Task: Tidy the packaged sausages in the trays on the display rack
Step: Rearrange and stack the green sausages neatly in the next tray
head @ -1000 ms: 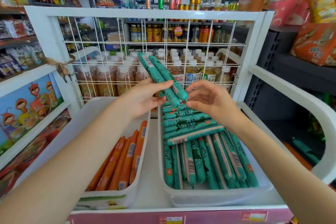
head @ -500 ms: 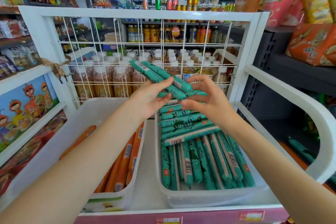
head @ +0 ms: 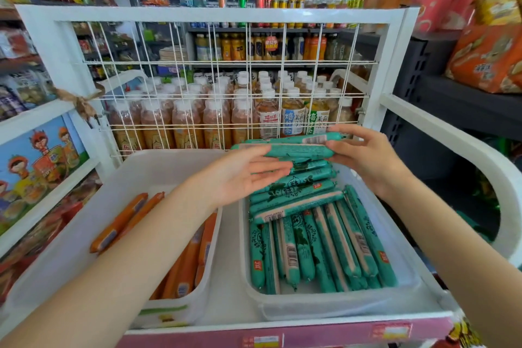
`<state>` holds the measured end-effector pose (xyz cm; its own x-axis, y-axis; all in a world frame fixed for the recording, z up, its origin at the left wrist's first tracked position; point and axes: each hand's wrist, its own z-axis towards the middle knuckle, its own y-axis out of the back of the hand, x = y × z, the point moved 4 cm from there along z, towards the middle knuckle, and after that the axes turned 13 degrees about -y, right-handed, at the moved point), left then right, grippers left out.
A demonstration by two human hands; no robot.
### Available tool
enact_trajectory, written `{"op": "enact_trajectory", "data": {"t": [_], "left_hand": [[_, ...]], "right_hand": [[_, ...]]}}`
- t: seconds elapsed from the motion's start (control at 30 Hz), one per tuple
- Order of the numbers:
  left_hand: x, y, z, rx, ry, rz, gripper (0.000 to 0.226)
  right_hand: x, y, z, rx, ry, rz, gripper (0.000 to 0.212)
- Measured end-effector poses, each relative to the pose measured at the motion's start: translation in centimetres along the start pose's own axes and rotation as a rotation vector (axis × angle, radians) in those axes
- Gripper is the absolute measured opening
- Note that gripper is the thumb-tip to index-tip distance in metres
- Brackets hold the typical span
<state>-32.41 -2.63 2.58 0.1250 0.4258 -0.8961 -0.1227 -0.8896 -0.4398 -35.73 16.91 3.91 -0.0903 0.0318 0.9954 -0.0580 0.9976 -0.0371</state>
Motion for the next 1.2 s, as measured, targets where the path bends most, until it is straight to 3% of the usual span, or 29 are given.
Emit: {"op": "enact_trajectory", "data": {"t": [0.1,0.17,0.23,0.33,0.47,0.6,0.7,0.77,0.87,0.97,1.07,1.2], "left_hand": [[-0.5,0.3,-0.1,0.038,-0.091,0.386,0.02],[-1.1,0.4,-0.1,0.061,-0.282,0.846,0.014],[-0.6,0.2,-0.1,0.22,-0.412,1.319,0.013],[1.0,0.6,0.0,0.392,-0.378,1.694,0.016],[2.6,0.2,0.7,0.502,-0.372,1.793,0.029],[3.0,0.0,1.5,0.519,-0.416,1.872,0.027],[3.3,0.1,1.9,0.519,-0.426,2.002,0.031],[3.3,0.3,2.2,0.48,-0.464,2.037,0.028],[2.9,0.9,2.3,0.392,-0.512,2.016,0.025],[2.5,1.4,2.1,0.345,-0.556,2.005,0.024],[2.2,2.2,1.6,0.359,-0.551,1.947,0.018],[1.8,3.3,0.8,0.329,-0.55,1.868,0.016]], "right_hand": [[-0.8,1.0,0.5,0.024,-0.035,-0.069,0.021],[-1.5,1.2,0.9,0.045,-0.053,-0.103,0.021],[-1.7,1.6,1.4,0.067,-0.07,-0.163,0.021],[-1.6,2.2,1.7,0.117,-0.072,-0.261,0.021],[-1.9,2.8,1.8,0.104,0.005,-0.427,0.022],[-2.2,2.7,2.6,-0.06,0.223,-1.037,0.012],[-0.8,1.4,1.3,-0.093,0.425,-1.201,0.01],[-0.3,0.1,-0.4,0.027,0.497,-1.134,0.01],[-2.4,-3.7,-3.8,0.479,0.405,-1.187,0.014],[-5.6,-7.1,-5.8,0.773,0.436,-1.341,0.029],[-7.9,-9.0,-6.6,0.898,0.525,-1.521,0.047],[-8.9,-9.7,-6.7,0.926,0.572,-1.686,0.055]]}}
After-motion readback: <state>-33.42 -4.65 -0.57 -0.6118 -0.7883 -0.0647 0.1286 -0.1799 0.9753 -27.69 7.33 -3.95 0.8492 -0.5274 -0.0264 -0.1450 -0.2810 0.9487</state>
